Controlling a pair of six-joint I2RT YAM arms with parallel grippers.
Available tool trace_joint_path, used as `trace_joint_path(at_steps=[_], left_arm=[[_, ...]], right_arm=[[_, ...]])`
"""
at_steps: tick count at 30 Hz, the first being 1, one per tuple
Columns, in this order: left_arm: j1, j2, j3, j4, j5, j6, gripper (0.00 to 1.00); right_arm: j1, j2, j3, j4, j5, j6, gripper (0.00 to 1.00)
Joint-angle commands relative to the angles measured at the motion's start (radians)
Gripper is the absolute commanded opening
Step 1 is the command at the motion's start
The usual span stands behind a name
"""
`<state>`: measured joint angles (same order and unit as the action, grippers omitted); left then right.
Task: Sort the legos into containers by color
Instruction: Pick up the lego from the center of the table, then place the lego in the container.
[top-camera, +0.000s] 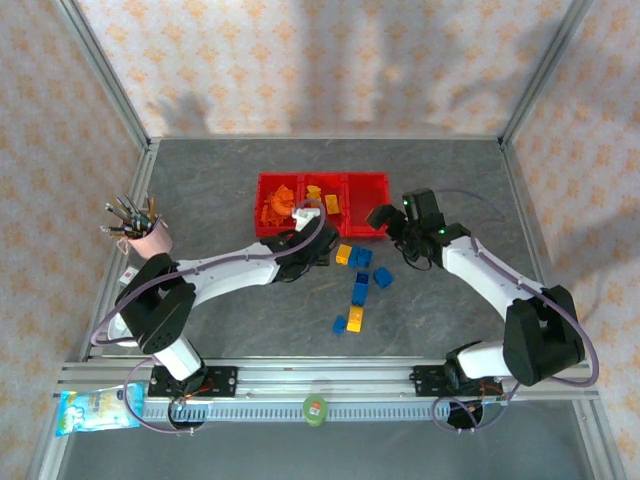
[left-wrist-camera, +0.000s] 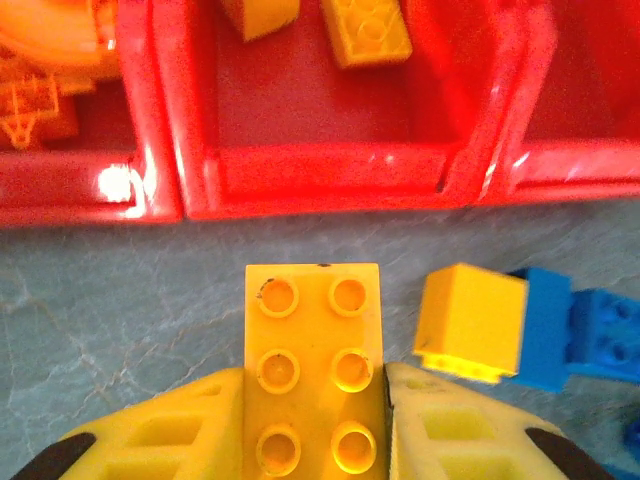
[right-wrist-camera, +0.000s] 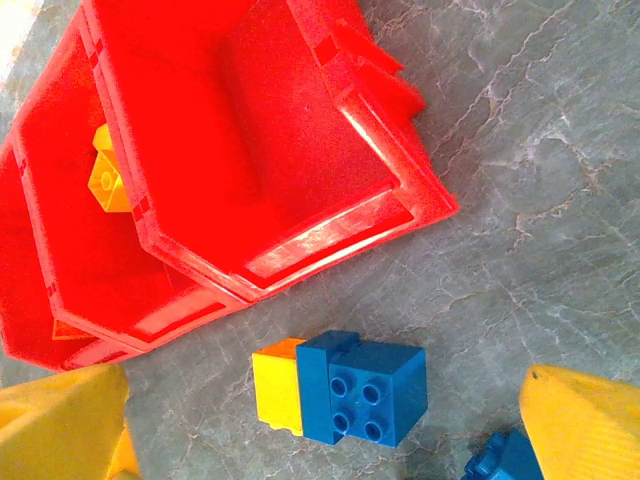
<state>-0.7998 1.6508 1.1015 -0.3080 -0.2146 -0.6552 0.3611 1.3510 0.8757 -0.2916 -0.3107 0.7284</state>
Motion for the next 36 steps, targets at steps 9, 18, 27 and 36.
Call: trace_joint_path(at_steps=[9, 18, 27, 36], left_arm=[[0.129, 0.330, 0.462, -0.200, -0.044, 0.039, 0.33], [0.152, 0.543, 0.727, -0.293, -0.077, 0.103, 0.51], [0.134, 0.360, 0.548, -0.286, 0.006, 0.074, 0.57], [0.032, 0.184, 0.283, -0.261, 0.039, -0.061, 0.60]], right_arm=[[-0.072, -0.018, 0.042, 0.010, -0.011, -0.050, 1.00], [-0.092, -0.020, 0.035, -0.002, -0.011, -0.073, 1.00], [-0.092, -0.045, 0.013, -0.023, -0.028, -0.127, 1.00], [-0.092, -0.085, -0.065, -0.028, -0.035, -0.167, 1.00]])
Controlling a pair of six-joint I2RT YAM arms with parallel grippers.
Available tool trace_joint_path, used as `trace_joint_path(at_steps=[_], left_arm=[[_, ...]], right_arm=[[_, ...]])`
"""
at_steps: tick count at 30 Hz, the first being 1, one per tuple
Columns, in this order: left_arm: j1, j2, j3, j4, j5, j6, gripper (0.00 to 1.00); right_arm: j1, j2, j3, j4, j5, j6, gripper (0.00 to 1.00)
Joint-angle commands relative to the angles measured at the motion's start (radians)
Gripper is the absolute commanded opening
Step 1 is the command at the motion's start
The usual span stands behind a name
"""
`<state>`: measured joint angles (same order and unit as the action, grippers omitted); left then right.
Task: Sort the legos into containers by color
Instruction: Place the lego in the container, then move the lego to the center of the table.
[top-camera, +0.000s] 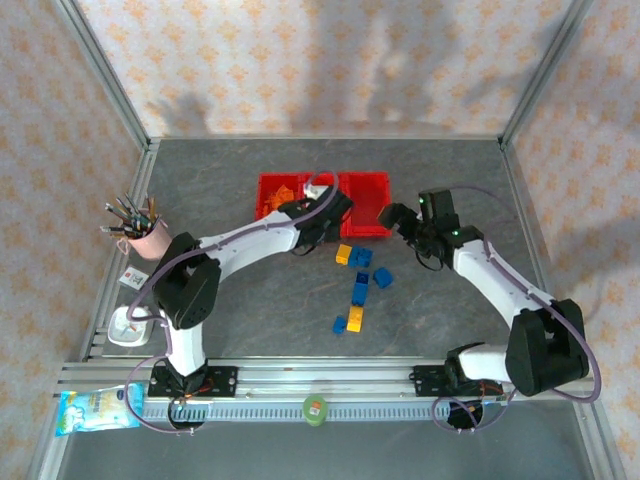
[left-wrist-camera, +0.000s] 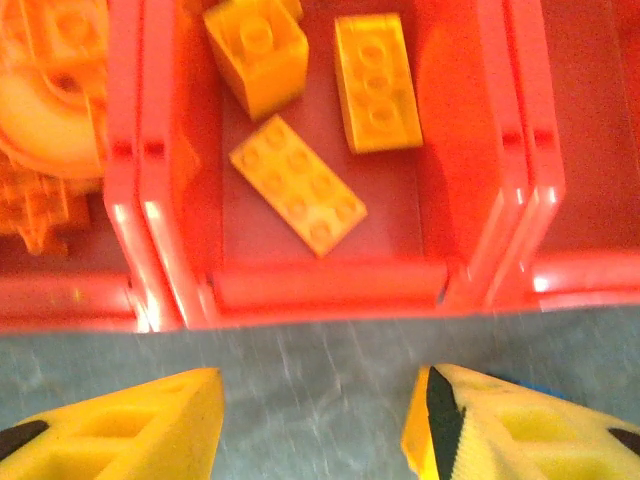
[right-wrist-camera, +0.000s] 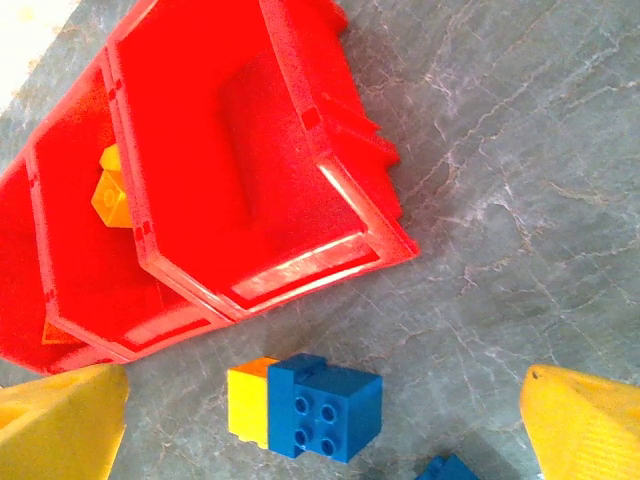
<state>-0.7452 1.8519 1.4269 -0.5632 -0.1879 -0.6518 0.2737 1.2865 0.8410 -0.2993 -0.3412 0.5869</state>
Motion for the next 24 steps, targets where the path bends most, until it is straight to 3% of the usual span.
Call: trace_joint_path(at_steps=[1, 8, 24], left_arm=[[-0.030, -0.021, -0.060, 0.009, 0.026, -0.081, 0.61], [-0.068, 0.020, -0.096, 0.109, 0.050, -0.121, 0.70], [-0.070, 0.191, 0.013, 0.175, 0.034, -0.193, 0.75]], right_arm=[[-0.004, -0.023, -0.040, -0.017, -0.007, -0.022, 1.00], [-0.005, -0.040, -0.072, 0.000, -0.011, -0.012, 1.00], [-0.005, -0.049, -0.085, 0.011, -0.001, -0.022, 1.00]])
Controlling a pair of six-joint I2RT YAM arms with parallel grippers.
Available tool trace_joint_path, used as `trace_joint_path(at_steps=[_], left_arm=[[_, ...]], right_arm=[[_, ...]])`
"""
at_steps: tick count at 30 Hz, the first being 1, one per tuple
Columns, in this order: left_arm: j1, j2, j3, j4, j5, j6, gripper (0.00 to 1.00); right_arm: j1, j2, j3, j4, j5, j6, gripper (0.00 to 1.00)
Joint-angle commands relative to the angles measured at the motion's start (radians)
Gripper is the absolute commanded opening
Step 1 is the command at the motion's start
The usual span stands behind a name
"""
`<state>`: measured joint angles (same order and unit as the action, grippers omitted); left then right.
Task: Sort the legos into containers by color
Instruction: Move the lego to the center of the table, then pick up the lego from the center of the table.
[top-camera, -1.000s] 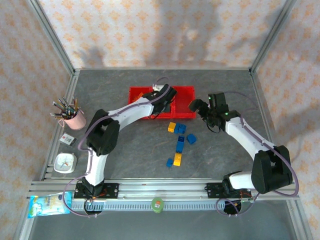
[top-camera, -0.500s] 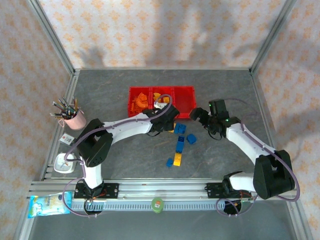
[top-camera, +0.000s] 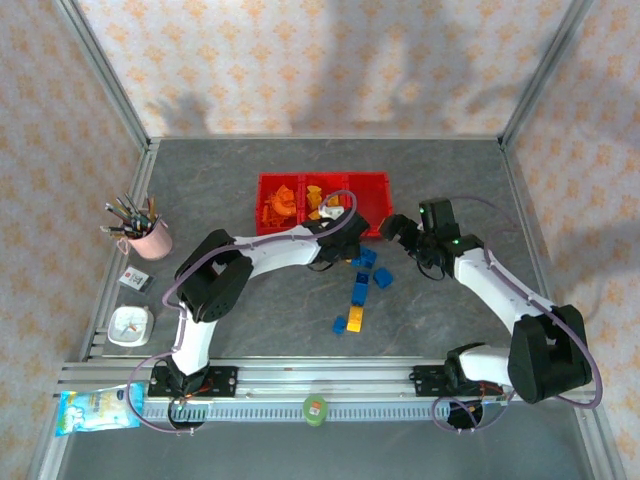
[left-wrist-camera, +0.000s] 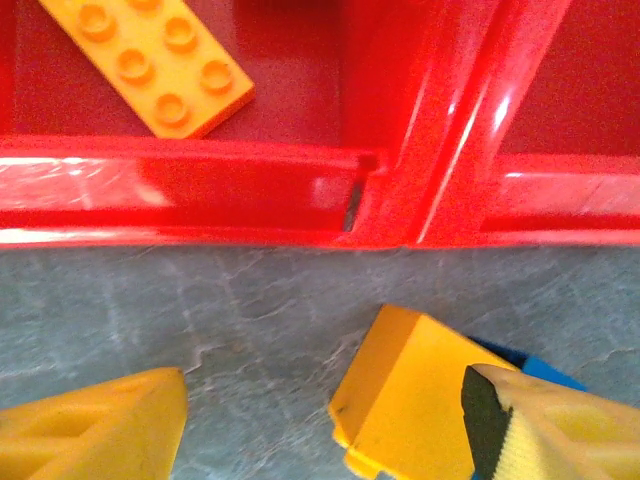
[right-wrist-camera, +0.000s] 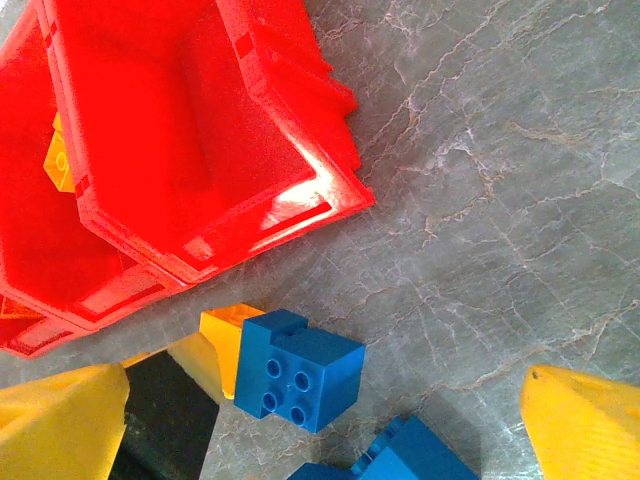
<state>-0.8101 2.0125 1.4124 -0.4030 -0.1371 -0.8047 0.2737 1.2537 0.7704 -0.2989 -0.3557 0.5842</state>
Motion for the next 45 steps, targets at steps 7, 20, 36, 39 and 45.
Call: trace_joint_path(at_steps=[7, 20, 36, 39, 45], left_arm=[[-0.001, 0.079, 0.043, 0.019, -0.028, -0.048, 0.77], [-0.006, -0.070, -0.170, -0.033, -0.063, -0.069, 0.79], [-0.005, -0.189, -0.181, 0.009, 0.014, 0.032, 0.81], [-0.006, -0.147, -0.144, -0.017, 0.022, 0.079, 0.81], [-0.005, -0.085, -0.138, -0.032, 0.051, 0.134, 0.73]], right_arm=[[-0.005, -0.007, -0.017, 0.018, 0.012, -0.026, 1.00], [-0.004, -0.016, -0.009, 0.005, 0.023, -0.035, 1.00], [-0.005, -0.014, 0.005, 0.010, 0.007, -0.023, 1.00], [-0.004, -0.017, 0.004, 0.002, 0.012, -0.027, 1.00], [-0.004, -0.015, -0.002, 0.010, 0.008, -0.026, 1.00]])
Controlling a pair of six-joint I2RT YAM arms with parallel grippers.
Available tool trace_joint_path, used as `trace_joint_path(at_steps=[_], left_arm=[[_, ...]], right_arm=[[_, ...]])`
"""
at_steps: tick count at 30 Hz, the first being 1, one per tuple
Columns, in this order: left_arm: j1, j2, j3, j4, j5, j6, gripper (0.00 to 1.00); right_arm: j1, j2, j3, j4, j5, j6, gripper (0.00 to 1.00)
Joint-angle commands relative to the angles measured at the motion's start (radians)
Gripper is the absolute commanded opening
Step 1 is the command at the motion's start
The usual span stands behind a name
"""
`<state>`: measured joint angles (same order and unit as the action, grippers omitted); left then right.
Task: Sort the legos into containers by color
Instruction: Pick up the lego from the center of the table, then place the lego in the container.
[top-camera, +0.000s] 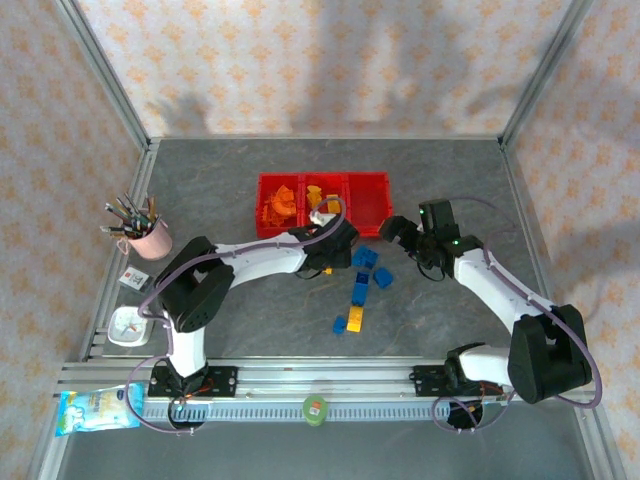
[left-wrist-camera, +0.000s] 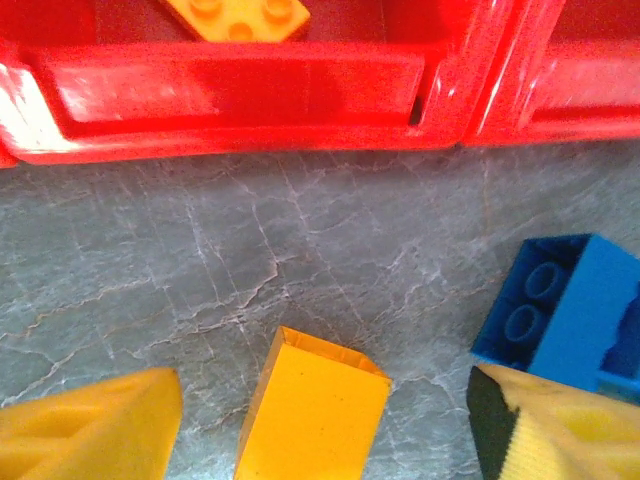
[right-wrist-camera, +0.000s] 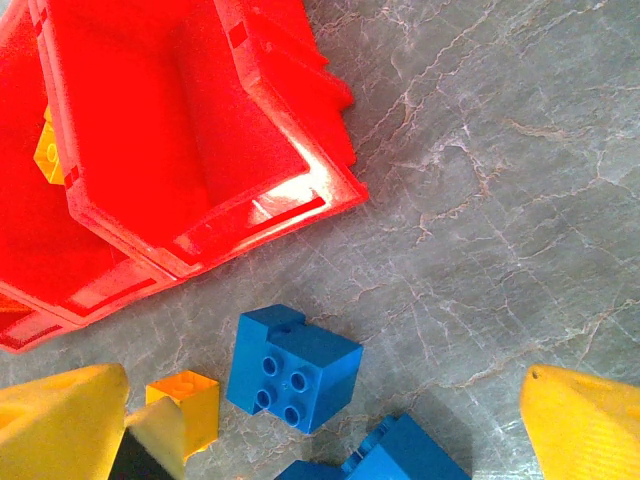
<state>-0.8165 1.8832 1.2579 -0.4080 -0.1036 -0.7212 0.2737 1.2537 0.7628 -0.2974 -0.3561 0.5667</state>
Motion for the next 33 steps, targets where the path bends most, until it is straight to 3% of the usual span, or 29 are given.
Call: trace_joint_path(at_steps=[1, 9, 14, 19, 24, 33], left_arm=[[0.002, 0.058, 0.019, -0.033, 0.013, 0.052, 0.72], [0.002, 0.088, 0.016, -0.023, 0.003, 0.062, 0.51], [0.001, 0.032, 0.008, -0.034, -0.008, 0.055, 0.37], [0.002, -0.079, 0.028, -0.068, -0.061, 0.042, 0.35], [0.033, -0.087, 0.173, -0.132, -0.132, 0.024, 0.35], [0.157, 0.185, 0.505, -0.206, -0.192, 0.052, 0.35]], right_arm=[[-0.004, -0.014, 0.005, 0.012, 0.006, -0.007, 1.00], [-0.005, -0.008, 0.011, 0.010, 0.003, -0.009, 1.00], [-0.005, -0.013, 0.036, -0.012, -0.001, -0.032, 1.00], [-0.004, -0.019, 0.075, -0.024, -0.029, -0.054, 1.00], [-0.005, -0.010, 0.107, -0.012, -0.028, -0.051, 1.00], [-0.005, 0.037, 0.127, 0.016, -0.003, -0.048, 1.00]])
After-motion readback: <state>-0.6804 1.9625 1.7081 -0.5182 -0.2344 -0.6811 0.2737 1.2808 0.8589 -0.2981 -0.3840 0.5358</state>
